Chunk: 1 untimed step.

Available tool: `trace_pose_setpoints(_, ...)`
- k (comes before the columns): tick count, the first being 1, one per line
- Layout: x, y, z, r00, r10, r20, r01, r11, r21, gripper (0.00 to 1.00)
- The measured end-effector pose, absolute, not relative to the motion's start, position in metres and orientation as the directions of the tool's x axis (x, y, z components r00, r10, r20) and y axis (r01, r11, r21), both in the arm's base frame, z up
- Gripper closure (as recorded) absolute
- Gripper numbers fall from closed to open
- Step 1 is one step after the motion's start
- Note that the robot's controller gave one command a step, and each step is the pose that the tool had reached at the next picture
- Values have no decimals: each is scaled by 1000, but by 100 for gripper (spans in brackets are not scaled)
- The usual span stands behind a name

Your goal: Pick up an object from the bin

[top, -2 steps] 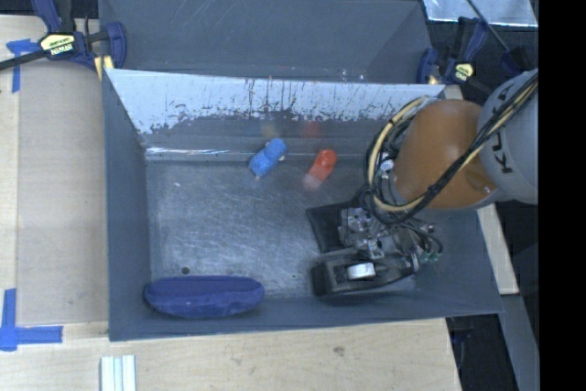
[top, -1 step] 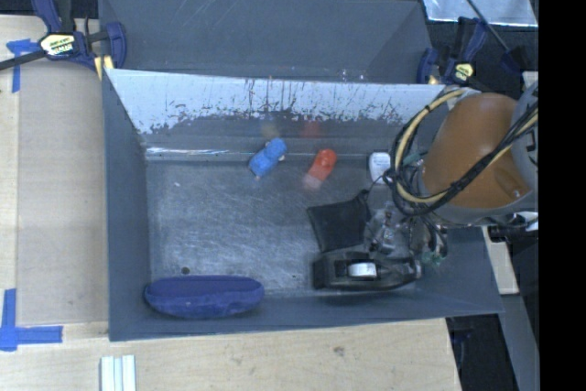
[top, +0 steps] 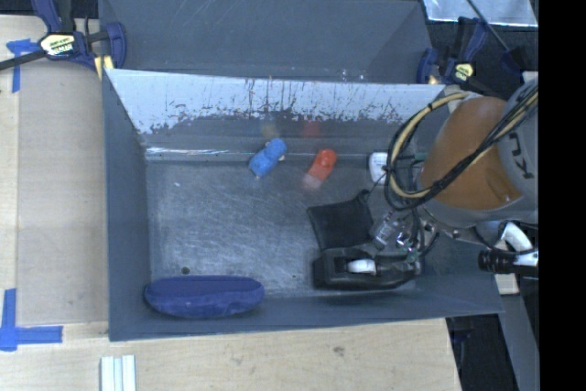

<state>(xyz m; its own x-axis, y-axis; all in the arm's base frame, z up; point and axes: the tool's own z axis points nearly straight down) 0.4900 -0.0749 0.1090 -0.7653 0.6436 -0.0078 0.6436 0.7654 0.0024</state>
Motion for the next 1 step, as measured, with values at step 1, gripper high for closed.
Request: trace_pose_setpoints(1,491,-76,110,-767,642,-13,642,767,3,0)
